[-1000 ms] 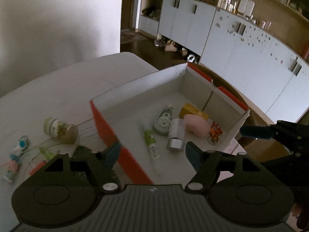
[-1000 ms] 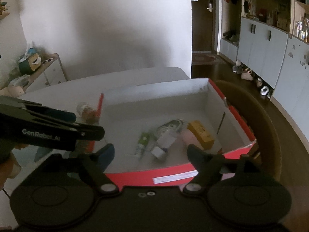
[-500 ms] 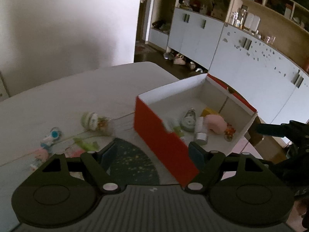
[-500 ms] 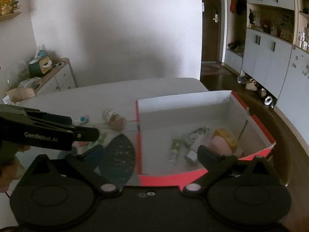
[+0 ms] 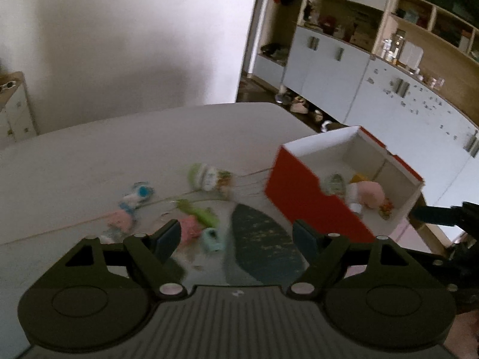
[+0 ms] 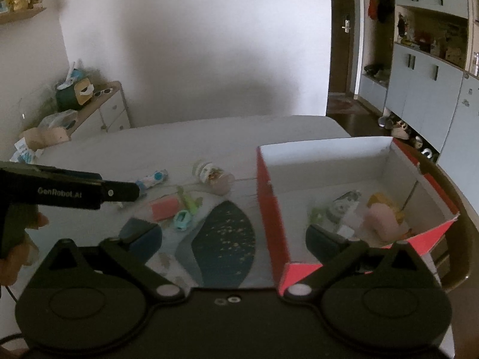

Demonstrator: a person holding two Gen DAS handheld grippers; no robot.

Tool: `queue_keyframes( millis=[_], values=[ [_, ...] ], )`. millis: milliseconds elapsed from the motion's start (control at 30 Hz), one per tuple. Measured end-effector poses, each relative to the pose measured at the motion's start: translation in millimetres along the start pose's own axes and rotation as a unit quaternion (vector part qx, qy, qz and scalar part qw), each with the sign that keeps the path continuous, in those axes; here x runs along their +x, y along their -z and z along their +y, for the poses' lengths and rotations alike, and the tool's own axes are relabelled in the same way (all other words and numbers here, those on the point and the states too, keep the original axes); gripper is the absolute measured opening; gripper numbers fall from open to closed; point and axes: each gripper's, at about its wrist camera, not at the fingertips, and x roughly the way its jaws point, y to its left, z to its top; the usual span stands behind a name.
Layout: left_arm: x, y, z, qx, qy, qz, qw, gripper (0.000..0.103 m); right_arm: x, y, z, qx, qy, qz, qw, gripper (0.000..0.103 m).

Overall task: Organize rigid objects
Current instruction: 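Withdraw both tools from the box back over the table items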

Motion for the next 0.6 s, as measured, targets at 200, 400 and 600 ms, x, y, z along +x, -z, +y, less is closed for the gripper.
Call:
queue_keyframes(
  millis=[200, 400, 600],
  values=[
    [4, 5, 35, -0.023, -0.022, 0.007, 0.9995, 0.082, 12, 4, 21, -0.007, -0.009, 0.012, 1.000, 0.102],
    [15, 11, 57, -0.026, -0.057, 0.005, 0.9980, 0.082, 29, 7, 40, -0.026, -0.029, 0.023, 0.999, 0.101],
    [37, 20, 77, -0.050, -0.081, 0.017, 0.9953, 0.082, 57, 7, 48, -0.051, -0.053, 0.039, 0.997, 0.097]
  ],
)
